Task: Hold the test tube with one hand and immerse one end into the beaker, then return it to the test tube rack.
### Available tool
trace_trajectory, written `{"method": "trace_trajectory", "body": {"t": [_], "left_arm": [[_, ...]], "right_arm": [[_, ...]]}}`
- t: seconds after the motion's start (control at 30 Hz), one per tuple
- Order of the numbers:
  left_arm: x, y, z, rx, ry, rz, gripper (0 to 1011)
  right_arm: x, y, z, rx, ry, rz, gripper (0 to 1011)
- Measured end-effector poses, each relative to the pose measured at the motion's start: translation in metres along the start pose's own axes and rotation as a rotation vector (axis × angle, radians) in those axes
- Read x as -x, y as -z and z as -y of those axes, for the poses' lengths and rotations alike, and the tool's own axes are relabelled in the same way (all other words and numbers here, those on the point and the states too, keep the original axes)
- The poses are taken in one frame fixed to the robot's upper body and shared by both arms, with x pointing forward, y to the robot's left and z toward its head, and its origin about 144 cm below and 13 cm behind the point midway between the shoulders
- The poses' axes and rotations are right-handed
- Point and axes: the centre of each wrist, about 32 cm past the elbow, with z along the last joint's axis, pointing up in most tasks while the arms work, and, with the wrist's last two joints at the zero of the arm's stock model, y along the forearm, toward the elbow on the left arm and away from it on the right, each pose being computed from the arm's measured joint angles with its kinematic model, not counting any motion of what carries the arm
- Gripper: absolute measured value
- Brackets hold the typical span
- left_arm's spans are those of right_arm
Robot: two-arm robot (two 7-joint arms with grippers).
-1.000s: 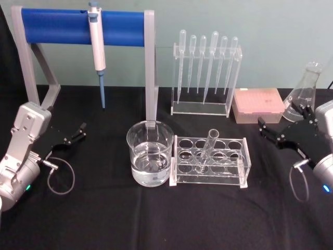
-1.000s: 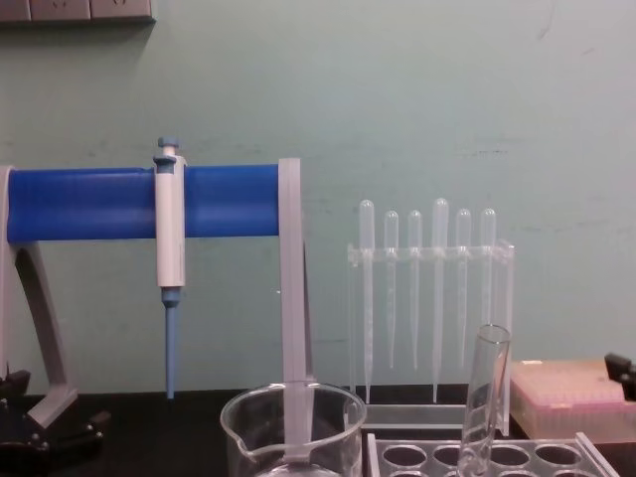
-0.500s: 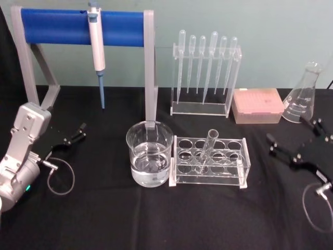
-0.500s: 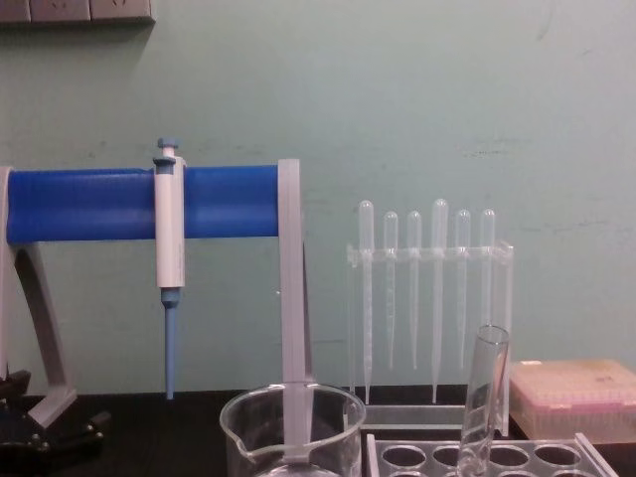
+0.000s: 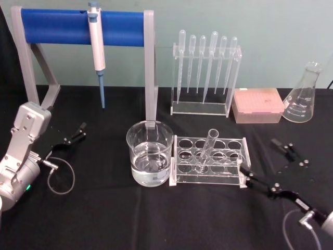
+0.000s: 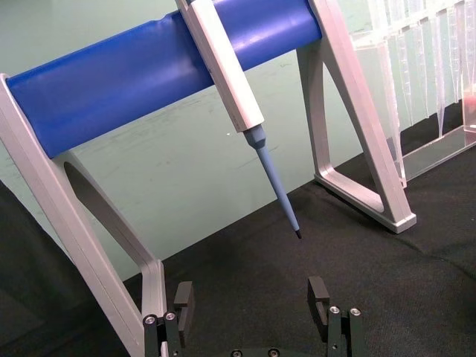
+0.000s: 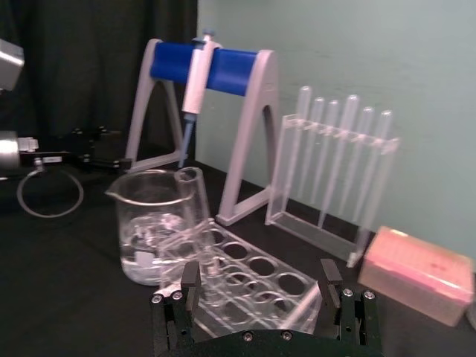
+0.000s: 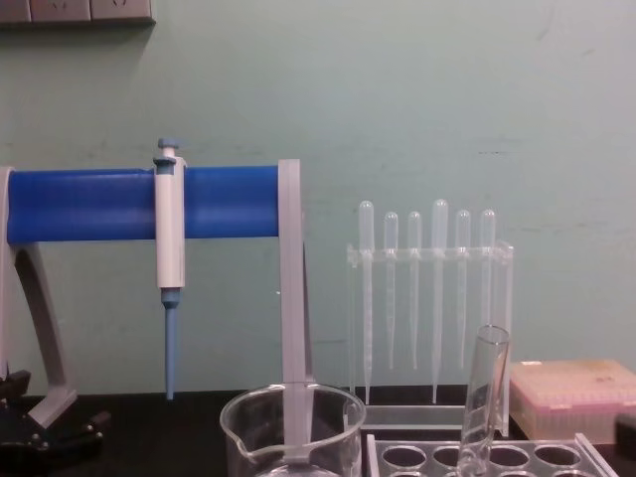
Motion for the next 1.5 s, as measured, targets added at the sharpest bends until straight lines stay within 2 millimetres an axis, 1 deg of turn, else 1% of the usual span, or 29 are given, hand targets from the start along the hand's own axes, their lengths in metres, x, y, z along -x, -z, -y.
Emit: {"method": "trace_trajectory", "body": {"t": [0.17, 0.37, 0.73, 1.13, 1.5], "left_arm": [[0.0, 0.0, 0.0, 0.0, 0.0, 0.0, 1000], [0.0, 0.0, 0.0, 0.0, 0.0, 0.0, 1000], [0.0, 0.0, 0.0, 0.0, 0.0, 0.0, 1000], [0.0, 0.0, 0.0, 0.0, 0.0, 0.0, 1000], [0.0, 0.0, 0.0, 0.0, 0.0, 0.0, 1000]], "right_arm": [[0.01, -0.003, -0.009, 0.01, -0.028, -0.014, 1000], [0.024, -0.01, -0.028, 0.014, -0.065, -0.023, 1000], [0.034, -0.016, -0.057, 0.01, -0.052, -0.017, 1000], [0.038, -0.011, -0.072, 0.023, -0.01, -0.042, 1000], [0.042, -0.008, -0.081, 0.034, -0.01, -0.051, 1000]]}}
